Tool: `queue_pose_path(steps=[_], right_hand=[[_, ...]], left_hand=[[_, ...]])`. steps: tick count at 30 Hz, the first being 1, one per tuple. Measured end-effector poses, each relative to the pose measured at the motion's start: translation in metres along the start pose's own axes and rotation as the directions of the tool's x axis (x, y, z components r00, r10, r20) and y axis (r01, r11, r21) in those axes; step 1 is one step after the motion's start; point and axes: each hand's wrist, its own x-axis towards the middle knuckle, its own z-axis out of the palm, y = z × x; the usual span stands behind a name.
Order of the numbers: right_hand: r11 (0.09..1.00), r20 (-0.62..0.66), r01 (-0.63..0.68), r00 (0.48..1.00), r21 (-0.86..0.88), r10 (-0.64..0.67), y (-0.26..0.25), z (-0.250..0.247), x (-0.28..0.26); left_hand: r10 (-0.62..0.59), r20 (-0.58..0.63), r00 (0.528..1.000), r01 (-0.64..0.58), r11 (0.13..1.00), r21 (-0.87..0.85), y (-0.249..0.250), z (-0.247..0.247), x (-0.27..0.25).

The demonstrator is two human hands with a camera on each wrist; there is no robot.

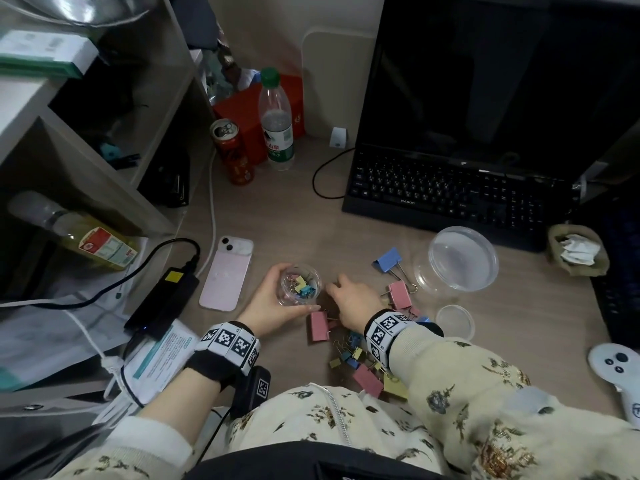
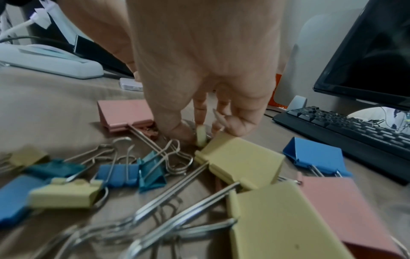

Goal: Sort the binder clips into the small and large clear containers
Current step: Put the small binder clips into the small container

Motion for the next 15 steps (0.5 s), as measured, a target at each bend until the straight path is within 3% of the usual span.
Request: queue_pose_path(steps=[6, 11, 15], right_hand=[[0.999, -0.052, 0.004, 0.999, 0.046, -0.002, 0.011, 0.004, -0.005], [0.930, -0.171, -0.071, 0.975, 0.361, 0.141, 0.024, -0.007, -0.009], [0.818, -0.352, 0.033, 0.912, 0.574, 0.211, 0.028, -0.030, -0.016]], left_hand=[[0.000, -0.004, 1.000, 0.000, 1.000, 0.016, 0.004, 0.000, -0.005], [0.032, -0.006, 0.999, -0.032, 0.999, 0.024, 0.006, 0.001, -0.008], [0.060, 0.006, 0.998, -0.060, 0.998, 0.032, 0.008, 0.003, -0.009]])
